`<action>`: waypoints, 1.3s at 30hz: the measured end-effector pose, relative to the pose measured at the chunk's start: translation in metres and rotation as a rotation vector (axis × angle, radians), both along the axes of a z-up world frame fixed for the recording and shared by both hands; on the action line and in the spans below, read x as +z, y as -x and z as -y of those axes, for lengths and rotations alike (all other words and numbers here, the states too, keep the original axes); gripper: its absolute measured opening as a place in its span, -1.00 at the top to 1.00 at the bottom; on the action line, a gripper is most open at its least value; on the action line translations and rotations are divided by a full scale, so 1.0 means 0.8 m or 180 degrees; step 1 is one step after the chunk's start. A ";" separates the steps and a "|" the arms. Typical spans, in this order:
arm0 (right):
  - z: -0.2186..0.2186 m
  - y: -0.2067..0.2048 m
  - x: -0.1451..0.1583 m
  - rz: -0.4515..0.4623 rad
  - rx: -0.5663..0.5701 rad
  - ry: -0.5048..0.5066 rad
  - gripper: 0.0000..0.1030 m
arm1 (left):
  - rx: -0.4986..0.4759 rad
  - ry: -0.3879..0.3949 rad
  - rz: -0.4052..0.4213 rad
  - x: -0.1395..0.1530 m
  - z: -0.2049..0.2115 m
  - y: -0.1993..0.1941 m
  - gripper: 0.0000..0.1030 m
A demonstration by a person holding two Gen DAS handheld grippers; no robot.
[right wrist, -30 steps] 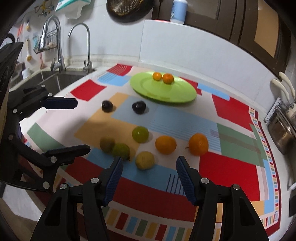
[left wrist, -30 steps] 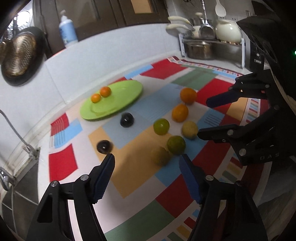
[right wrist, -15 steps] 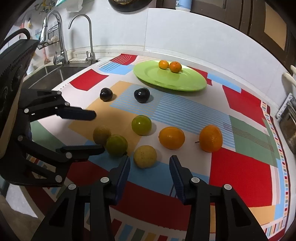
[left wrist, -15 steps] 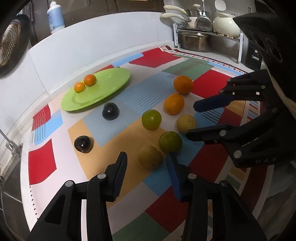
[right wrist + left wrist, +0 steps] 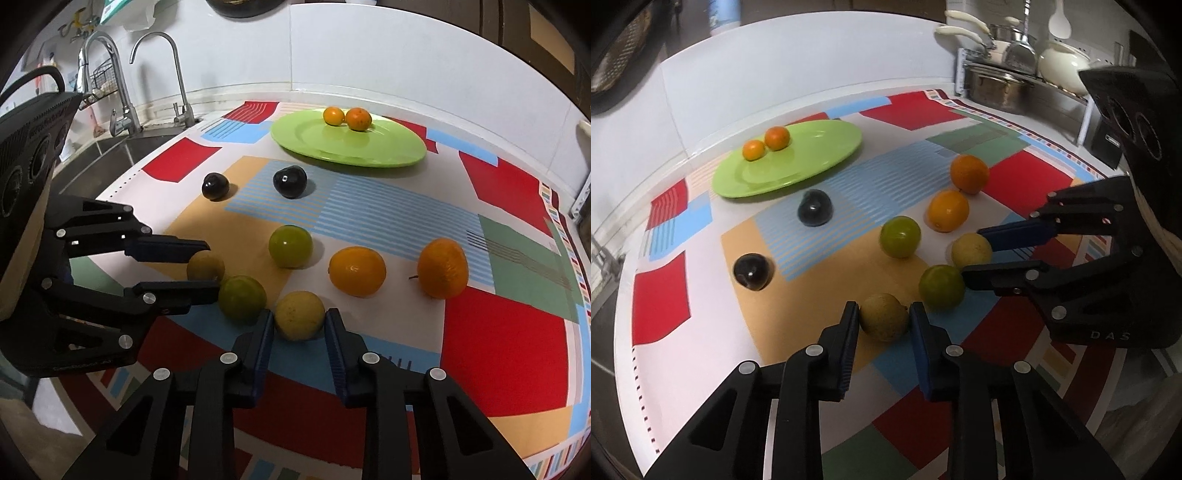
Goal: Organize fruits
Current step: 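Grasp a brown kiwi with the left tool while the right tool grasps a small yellow fruit, then carry both fruits onto the green plate and open both tools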
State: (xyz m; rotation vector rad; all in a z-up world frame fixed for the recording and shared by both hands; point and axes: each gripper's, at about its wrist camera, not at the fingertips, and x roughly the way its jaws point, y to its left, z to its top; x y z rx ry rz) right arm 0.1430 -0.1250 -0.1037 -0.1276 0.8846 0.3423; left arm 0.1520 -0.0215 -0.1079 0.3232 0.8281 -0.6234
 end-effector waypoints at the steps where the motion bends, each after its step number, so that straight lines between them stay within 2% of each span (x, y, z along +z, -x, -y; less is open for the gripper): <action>1: 0.001 0.001 0.001 0.0004 -0.0013 -0.0006 0.43 | 0.0024 0.0012 -0.0004 0.001 -0.001 0.000 0.46; 14: 0.005 0.015 0.034 0.0154 -0.0132 -0.0095 0.43 | 0.0196 0.0153 0.0079 0.038 -0.009 0.013 0.46; 27: 0.001 0.021 0.084 0.0425 -0.0205 -0.0257 0.42 | 0.0358 0.0290 0.0366 0.089 -0.025 0.024 0.46; 39: 0.004 -0.007 0.126 0.0656 -0.0295 -0.0443 0.43 | 0.0447 0.0371 0.0632 0.131 -0.028 0.000 0.46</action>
